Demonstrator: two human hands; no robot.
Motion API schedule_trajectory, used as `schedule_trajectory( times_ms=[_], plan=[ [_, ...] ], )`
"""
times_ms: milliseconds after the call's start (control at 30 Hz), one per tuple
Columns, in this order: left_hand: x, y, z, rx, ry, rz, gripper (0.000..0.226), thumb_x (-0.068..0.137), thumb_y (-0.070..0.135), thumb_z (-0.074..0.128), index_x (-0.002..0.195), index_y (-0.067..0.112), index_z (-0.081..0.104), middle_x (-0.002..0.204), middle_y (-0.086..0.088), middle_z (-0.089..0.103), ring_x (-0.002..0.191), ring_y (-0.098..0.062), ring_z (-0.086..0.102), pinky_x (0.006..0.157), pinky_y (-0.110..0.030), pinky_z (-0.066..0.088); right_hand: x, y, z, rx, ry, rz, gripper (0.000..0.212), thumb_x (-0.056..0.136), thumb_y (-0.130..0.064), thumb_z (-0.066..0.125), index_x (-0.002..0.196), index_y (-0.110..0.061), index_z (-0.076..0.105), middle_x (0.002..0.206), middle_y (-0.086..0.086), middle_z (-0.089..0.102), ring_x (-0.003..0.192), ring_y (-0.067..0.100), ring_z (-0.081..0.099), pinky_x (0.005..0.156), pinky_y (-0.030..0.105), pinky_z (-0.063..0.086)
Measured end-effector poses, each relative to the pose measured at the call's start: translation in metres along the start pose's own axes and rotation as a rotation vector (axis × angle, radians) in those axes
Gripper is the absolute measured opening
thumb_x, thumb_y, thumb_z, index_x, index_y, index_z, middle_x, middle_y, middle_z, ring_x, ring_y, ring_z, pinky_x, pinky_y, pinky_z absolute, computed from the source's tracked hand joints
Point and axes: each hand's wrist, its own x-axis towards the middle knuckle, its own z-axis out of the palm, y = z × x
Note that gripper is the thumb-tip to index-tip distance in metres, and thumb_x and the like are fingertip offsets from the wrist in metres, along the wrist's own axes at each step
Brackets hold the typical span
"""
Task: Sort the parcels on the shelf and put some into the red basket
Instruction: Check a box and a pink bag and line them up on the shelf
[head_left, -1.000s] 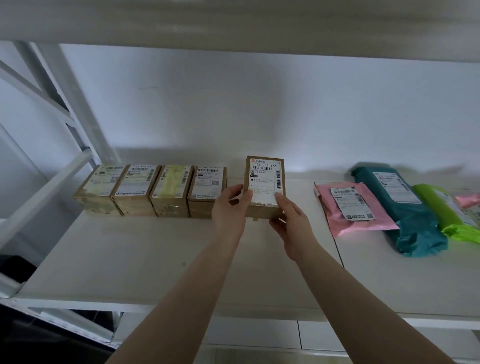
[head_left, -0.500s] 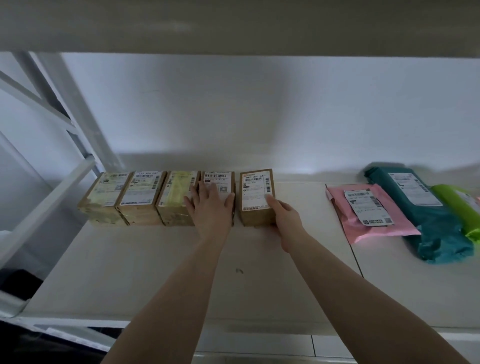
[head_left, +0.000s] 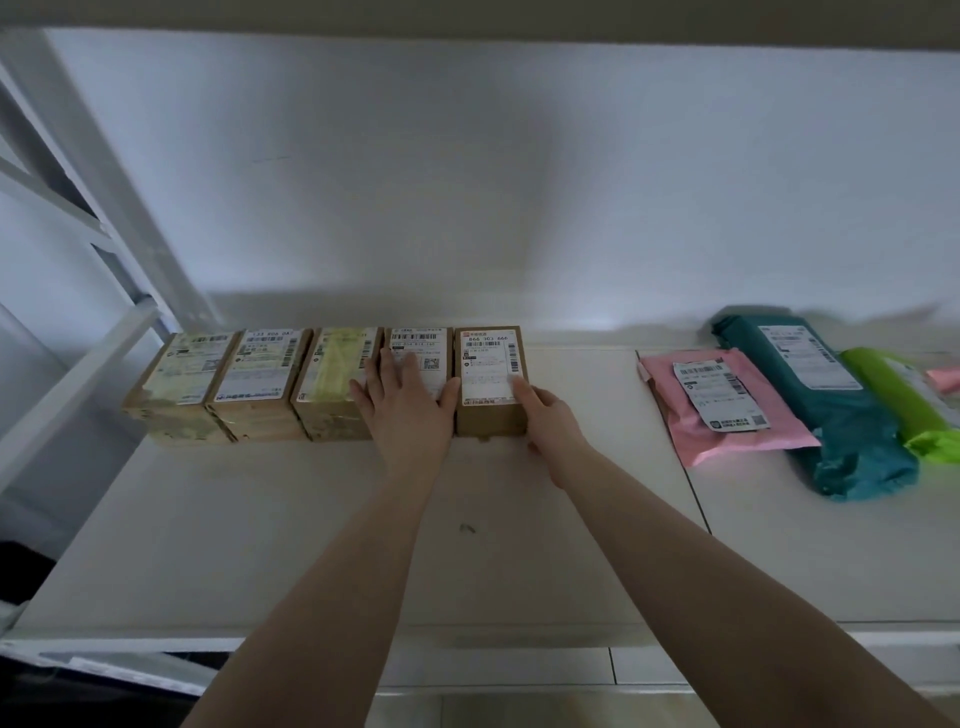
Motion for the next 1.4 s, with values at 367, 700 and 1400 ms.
schedule_trajectory(
  times_ms=[367, 700, 1400],
  plan=[
    [-0.015, 0.065, -0.011, -0.164, 0.135, 0.150, 0.054, 0.095, 0.045, 0.048, 0.140, 0.016, 0.045, 0.155, -0.008, 0.034, 0.146, -0.029, 0.021, 0.121, -0.045, 0.007, 0.007, -0.001, -0.077, 0.114, 0.050, -0.011, 0.059, 0.094, -0.049, 0.057, 0.135, -0.008, 0.054, 0.118, 0.005, 0.058, 0.101, 0.020, 0.055, 0.091, 0.036, 0.052],
    [-0.070, 0.198, 0.065, -0.391, -0.192, 0.106, 0.058, 0.091, 0.046, 0.056, 0.136, 0.011, 0.050, 0.134, -0.012, 0.052, 0.122, -0.031, 0.050, 0.102, -0.037, 0.039, 0.023, 0.017, -0.241, 0.035, 0.475, -0.161, 0.031, 0.091, -0.034, 0.065, 0.110, -0.010, 0.068, 0.100, 0.002, 0.072, 0.086, 0.020, 0.067, 0.079, 0.037, 0.059],
    [-0.120, 0.267, 0.103, -1.072, -0.452, -0.457, 0.023, 0.091, 0.006, 0.061, 0.112, -0.004, 0.062, 0.104, -0.017, 0.068, 0.073, -0.021, 0.066, 0.045, -0.017, 0.054, 0.036, 0.054, -0.282, -0.166, 0.043, -0.151, 0.051, 0.094, -0.029, 0.063, 0.139, -0.010, 0.048, 0.123, 0.004, 0.062, 0.097, 0.017, 0.065, 0.076, 0.024, 0.054]
  ],
)
